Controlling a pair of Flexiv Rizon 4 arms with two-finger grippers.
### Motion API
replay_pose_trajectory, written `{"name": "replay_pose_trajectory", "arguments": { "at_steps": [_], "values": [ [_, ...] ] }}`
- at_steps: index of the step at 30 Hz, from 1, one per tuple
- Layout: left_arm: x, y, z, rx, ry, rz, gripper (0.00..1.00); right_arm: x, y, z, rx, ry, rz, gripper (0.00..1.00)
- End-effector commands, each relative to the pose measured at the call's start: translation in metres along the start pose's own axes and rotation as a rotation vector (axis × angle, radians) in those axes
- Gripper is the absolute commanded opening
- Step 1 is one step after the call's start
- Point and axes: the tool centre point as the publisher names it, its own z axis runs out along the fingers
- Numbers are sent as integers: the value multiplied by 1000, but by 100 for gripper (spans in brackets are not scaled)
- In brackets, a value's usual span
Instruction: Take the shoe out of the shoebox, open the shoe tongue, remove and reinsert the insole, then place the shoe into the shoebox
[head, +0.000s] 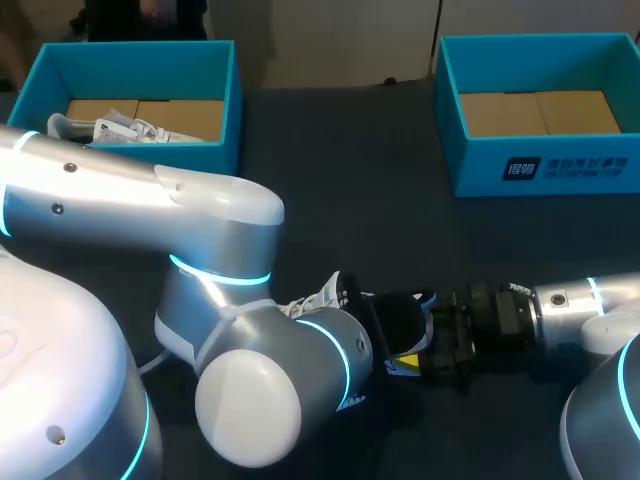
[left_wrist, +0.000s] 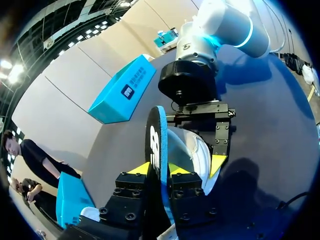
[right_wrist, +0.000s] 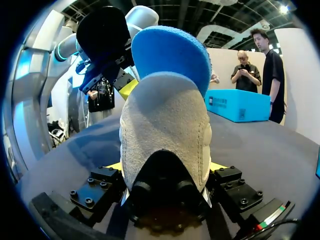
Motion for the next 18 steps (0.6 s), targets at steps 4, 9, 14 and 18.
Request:
{"name": "replay_pose_trajectory", "arguments": {
  "at_steps": [4, 9, 14, 18],
  "values": [
    [-3, 4, -4, 16, 9, 3, 22, 1, 1, 1, 4, -1, 0, 0],
    [1, 6, -6, 24, 16, 15, 23, 1, 1, 1, 4, -1, 0, 0],
    [4, 6, -6, 28, 22, 26, 23, 1, 1, 1, 4, -1, 0, 0],
    [6, 5, -7, 31, 20, 29, 24, 1, 1, 1, 4, -1, 0, 0]
  ]
}}
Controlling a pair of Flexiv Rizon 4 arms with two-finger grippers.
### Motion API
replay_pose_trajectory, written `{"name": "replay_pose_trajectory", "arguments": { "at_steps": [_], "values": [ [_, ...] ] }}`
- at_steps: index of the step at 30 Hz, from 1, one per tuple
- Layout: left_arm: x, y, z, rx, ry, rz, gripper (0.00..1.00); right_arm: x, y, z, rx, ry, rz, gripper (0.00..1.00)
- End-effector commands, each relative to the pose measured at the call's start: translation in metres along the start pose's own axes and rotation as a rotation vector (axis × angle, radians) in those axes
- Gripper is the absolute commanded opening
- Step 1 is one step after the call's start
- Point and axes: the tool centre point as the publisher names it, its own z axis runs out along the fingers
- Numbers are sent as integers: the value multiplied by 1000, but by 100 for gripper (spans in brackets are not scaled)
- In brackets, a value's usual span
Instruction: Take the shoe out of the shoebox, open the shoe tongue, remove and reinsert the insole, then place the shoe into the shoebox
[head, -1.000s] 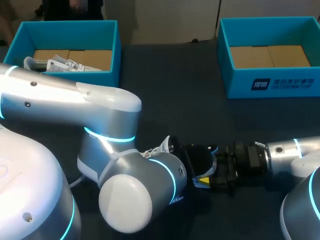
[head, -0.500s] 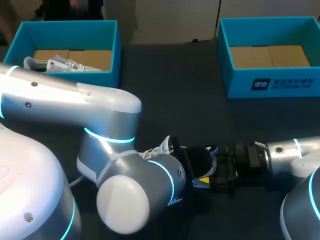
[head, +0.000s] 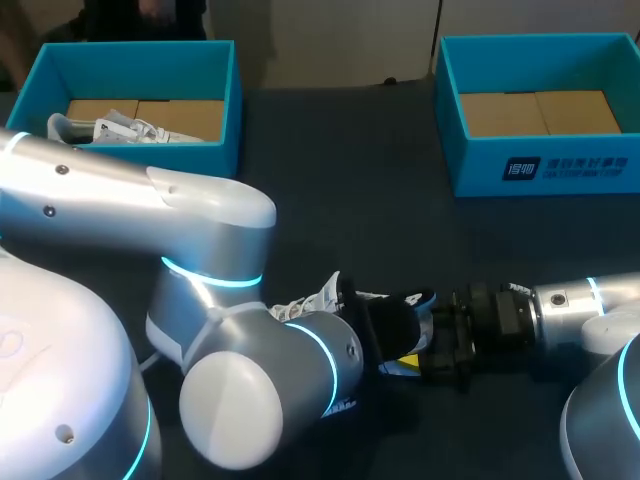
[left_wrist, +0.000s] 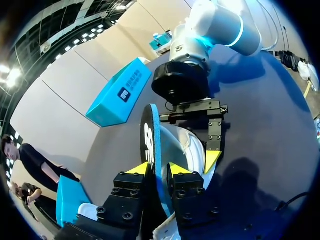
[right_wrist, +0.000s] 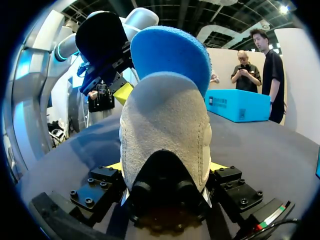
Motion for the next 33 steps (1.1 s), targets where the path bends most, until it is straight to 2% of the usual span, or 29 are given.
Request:
{"name": "replay_pose_trajectory", "arguments": {
  "at_steps": [1, 9, 10, 11, 21, 33],
  "values": [
    [0, 2, -2, 6, -3, 2, 24, 1, 1, 1, 4, -1, 0, 0],
    [3, -1, -1, 4, -15, 5, 18, 1, 1, 1, 4, -1, 0, 0],
    [4, -1, -1, 3, -15, 5, 13, 1, 1, 1, 4, -1, 0, 0],
    [4, -1, 0, 1, -16, 5, 0, 1, 1, 1, 4, -1, 0, 0],
    [-2, -5, -7, 9, 10, -26, 0, 1, 1, 1, 4, -1, 0, 0],
    [-18, -41, -17, -11, 166, -103, 0, 1, 1, 1, 4, -1, 0, 0]
  ]
}}
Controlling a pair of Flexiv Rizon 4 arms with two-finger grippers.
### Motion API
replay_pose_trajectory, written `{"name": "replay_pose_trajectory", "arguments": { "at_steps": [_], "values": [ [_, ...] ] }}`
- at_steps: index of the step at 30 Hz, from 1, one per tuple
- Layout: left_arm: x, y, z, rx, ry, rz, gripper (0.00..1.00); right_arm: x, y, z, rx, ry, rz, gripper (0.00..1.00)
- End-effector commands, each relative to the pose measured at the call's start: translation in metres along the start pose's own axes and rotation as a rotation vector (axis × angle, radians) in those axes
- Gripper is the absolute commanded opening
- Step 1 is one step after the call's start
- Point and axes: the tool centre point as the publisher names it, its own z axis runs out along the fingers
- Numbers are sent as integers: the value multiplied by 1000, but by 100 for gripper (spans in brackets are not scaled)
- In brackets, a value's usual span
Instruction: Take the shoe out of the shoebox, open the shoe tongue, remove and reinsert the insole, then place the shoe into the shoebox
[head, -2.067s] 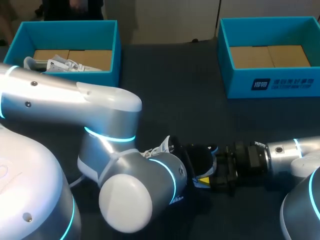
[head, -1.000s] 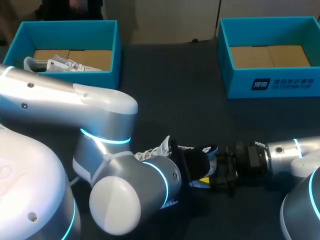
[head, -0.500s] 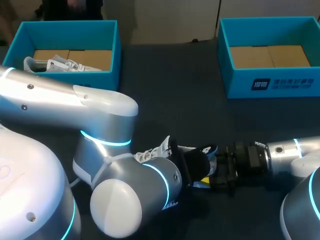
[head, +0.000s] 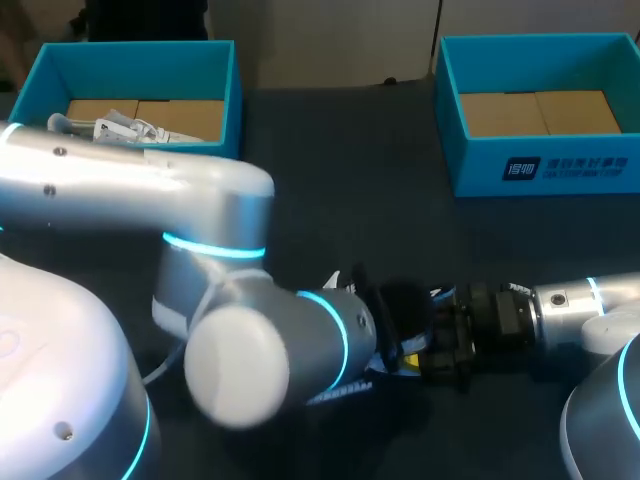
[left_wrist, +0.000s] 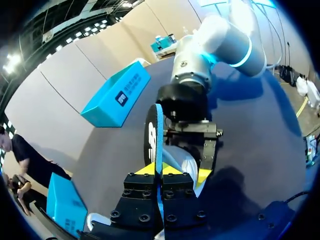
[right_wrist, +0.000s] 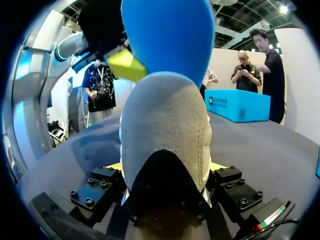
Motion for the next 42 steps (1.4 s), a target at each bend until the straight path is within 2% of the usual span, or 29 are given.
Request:
{"name": "replay_pose_trajectory", "arguments": {
  "at_steps": [1, 11, 26, 35, 42],
  "values": [
    [-13, -13, -8, -20, 76, -11, 0, 1, 1, 1, 4, -1, 0, 0],
    [-22, -37, -17, -9, 234, -89, 0, 1, 1, 1, 4, -1, 0, 0],
    [-30, -76, -53, -3, 449, -179, 0, 1, 1, 1, 4, -1, 0, 0],
    [-36, -93, -71, 71, 513, -221, 0, 1, 1, 1, 4, -1, 0, 0],
    [-45, -109, -94, 154, 633, -262, 0, 1, 1, 1, 4, -1, 0, 0]
  ]
}}
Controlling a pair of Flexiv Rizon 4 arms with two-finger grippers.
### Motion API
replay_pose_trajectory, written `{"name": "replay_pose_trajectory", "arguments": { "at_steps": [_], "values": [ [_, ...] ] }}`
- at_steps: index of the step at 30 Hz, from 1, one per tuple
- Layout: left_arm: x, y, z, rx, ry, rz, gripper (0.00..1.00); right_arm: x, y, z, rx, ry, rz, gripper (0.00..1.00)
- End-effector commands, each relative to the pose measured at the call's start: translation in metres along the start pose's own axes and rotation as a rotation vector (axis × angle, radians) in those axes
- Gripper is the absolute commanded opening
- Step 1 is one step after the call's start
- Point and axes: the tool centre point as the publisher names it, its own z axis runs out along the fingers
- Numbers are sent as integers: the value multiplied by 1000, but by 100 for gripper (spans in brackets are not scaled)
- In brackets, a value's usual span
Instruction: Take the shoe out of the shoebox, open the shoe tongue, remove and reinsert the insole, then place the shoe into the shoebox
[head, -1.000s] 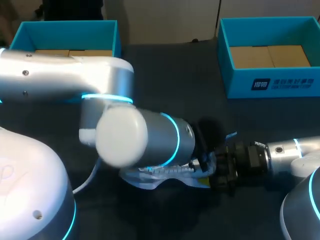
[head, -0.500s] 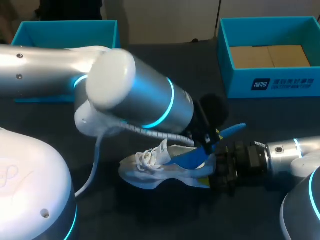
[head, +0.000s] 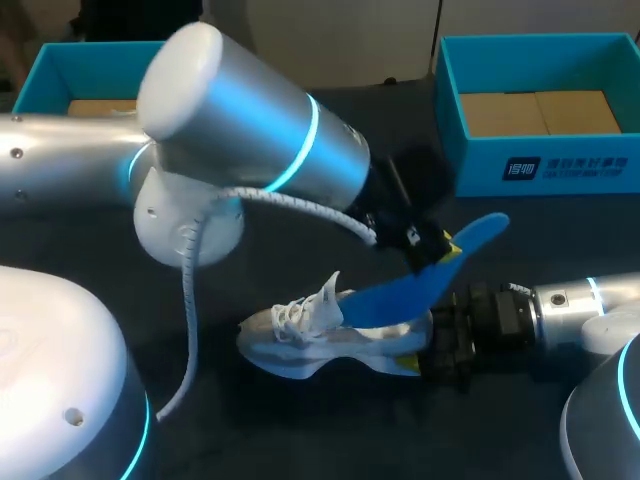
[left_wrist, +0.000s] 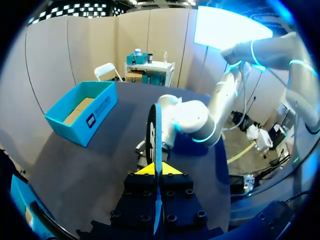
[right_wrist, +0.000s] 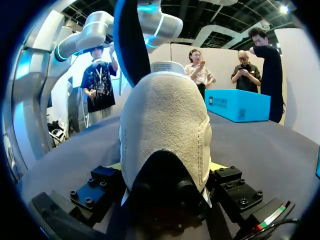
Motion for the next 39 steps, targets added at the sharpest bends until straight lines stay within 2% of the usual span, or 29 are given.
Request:
{"name": "replay_pose_trajectory", "arguments": {
  "at_steps": [1, 8, 30, 39],
  "values": [
    [-1, 0, -21, 36, 126, -6, 0, 1, 1, 1, 4, -1, 0, 0],
    [7, -25, -55, 110, 181, -8, 0, 1, 1, 1, 4, -1, 0, 0],
    [5, -28, -57, 109, 175, -18, 0, 1, 1, 1, 4, -1, 0, 0],
    [8, -47, -105, 241, 180, -24, 0, 1, 1, 1, 4, -1, 0, 0]
  ]
}}
